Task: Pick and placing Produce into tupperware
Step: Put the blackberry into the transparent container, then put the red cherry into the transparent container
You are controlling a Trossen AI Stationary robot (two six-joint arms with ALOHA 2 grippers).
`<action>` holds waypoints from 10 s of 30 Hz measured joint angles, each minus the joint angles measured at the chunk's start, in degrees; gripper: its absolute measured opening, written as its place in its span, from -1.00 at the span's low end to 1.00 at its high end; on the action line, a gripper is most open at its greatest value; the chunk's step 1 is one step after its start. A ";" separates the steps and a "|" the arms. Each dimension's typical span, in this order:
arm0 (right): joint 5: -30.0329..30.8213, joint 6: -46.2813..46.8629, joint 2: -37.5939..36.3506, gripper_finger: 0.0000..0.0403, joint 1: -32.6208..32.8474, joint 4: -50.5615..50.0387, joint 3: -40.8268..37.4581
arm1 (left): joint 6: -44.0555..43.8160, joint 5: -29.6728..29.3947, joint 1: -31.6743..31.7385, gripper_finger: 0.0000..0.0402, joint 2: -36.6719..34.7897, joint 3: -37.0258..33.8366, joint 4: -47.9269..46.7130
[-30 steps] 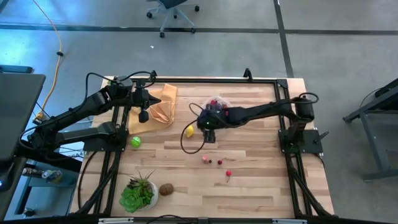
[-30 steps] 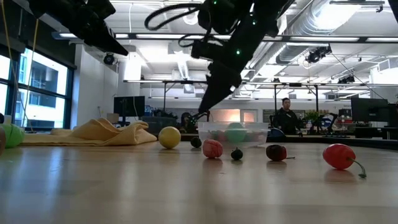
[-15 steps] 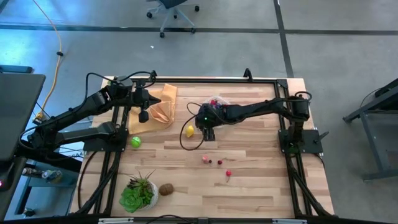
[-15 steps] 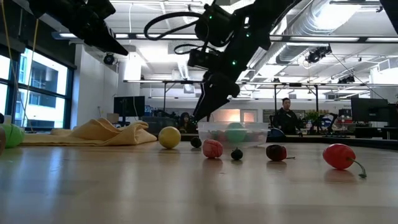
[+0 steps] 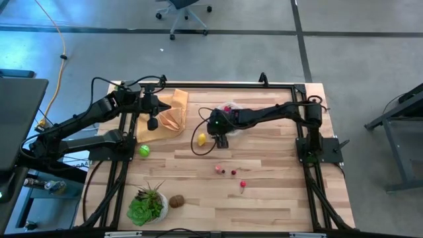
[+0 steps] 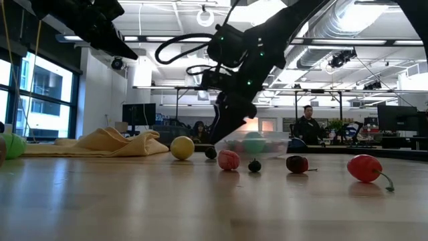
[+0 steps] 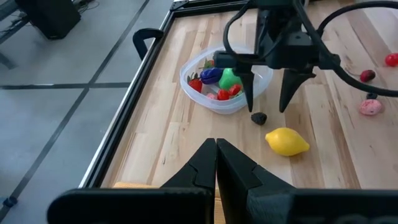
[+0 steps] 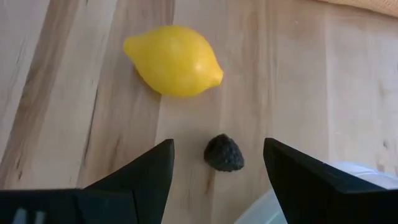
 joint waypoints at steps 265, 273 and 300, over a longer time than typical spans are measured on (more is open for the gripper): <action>37.82 58.44 -17.35 -0.06 53.85 39.38 -42.84 | -0.01 0.00 -0.02 -0.99 0.01 0.00 0.00; 38.79 56.40 -12.98 -0.06 53.70 37.99 -39.58 | 0.00 0.00 -0.02 -0.99 0.01 0.01 0.00; 39.44 64.97 -10.38 -0.06 52.64 24.55 -35.32 | 0.00 0.00 -0.01 -0.99 0.01 -0.01 0.00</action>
